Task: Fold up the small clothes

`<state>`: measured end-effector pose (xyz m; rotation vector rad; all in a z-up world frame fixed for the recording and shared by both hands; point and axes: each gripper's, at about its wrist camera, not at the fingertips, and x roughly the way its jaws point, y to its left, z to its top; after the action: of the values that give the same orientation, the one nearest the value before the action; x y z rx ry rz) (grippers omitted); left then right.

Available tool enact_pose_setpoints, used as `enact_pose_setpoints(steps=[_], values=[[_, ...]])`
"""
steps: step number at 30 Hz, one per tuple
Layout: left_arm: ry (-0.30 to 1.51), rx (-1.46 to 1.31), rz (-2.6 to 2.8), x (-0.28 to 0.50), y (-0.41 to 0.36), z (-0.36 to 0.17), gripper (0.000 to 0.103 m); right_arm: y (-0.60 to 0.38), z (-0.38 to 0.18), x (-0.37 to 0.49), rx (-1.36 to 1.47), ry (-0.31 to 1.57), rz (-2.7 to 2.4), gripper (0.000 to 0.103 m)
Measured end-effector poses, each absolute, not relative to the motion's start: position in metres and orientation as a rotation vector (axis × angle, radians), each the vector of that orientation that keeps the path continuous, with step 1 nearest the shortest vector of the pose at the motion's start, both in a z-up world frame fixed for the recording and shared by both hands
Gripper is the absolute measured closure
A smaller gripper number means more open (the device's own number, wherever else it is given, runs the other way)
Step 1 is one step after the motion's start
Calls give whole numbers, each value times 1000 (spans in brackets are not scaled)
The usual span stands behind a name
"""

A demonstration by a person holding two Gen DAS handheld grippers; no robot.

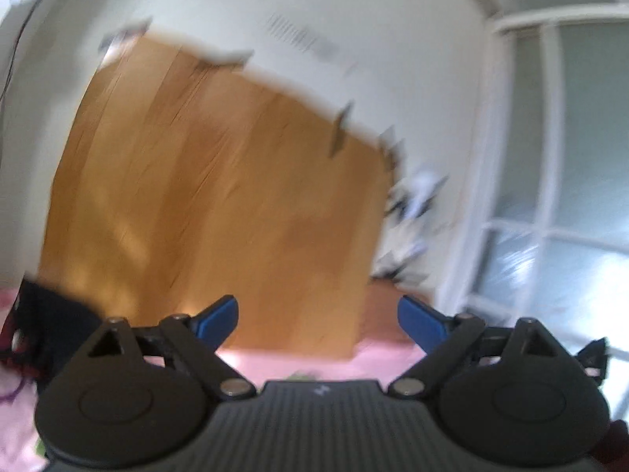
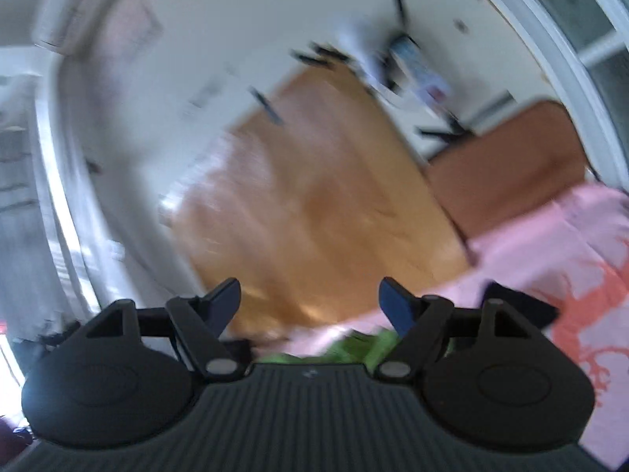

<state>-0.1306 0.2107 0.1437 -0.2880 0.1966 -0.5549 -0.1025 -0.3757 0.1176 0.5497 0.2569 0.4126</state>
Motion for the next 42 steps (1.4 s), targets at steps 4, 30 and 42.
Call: enact_pose_setpoints(steps=[4,30,42], values=[[460,-293,-448,-29,188,114,12,-338,99,-23,412,427,342,24],[486,-34,-225,100,98,74,91,-220,61,155,-81,473,267,90],[680,-53,42,109,107,35,81,-289,36,168,129,568,128,43]])
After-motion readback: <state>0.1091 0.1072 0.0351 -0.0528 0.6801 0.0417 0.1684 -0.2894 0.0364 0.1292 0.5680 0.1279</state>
